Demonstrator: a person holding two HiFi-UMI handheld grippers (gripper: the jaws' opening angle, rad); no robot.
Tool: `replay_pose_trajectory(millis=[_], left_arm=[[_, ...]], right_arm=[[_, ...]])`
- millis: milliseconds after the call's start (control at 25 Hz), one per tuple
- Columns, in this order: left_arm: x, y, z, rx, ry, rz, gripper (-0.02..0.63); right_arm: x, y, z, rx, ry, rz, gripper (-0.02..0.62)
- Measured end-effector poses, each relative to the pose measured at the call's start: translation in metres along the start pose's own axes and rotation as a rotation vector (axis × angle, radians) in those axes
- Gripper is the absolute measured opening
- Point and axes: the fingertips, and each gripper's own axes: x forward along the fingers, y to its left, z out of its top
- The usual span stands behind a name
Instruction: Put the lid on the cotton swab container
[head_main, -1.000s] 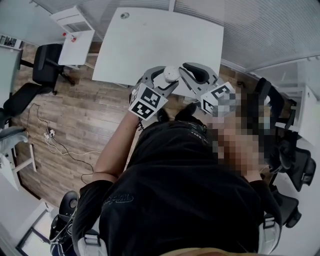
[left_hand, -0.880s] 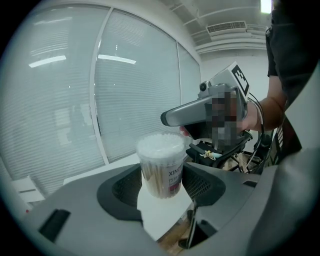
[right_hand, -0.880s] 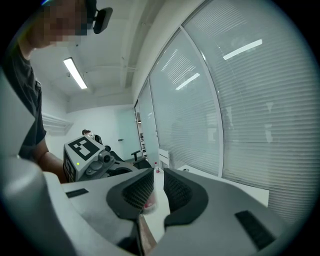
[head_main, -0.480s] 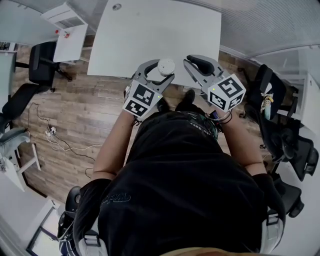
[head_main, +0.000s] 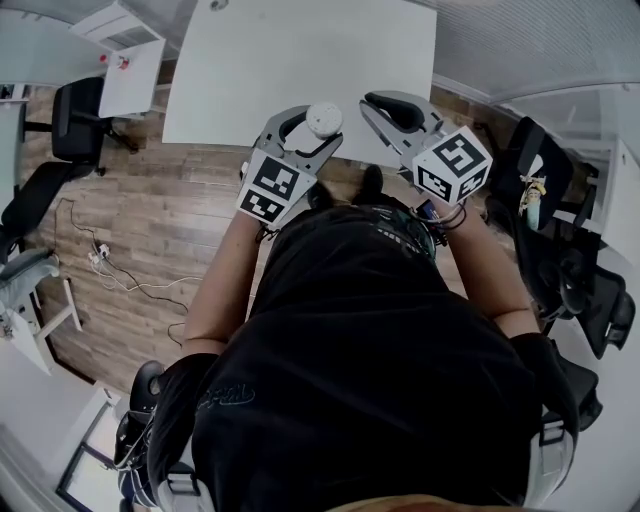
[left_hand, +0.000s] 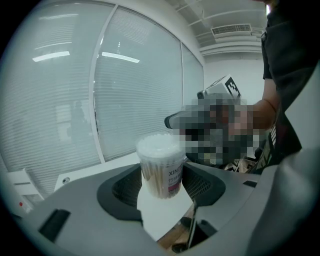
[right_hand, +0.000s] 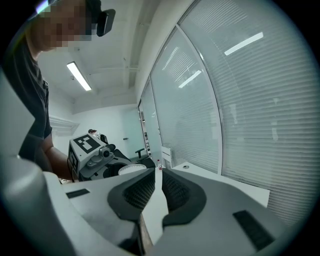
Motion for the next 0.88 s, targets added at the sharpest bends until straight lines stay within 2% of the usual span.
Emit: replay_pose_trajectory(millis=[480,880], left_arm=[[0.038,-0.006,0.029,-0.064,-0.039,0.077,0.261],[0.072,-0.021,0.036,-0.126,-0.025,0.167,0.261]], right_arm=[[-0.019,-0.045,-0.007,-0.043,0.013,0.069,0.041],[-0.035,-0.076,-0.026,-0.034,0.026,0.159,0.041]])
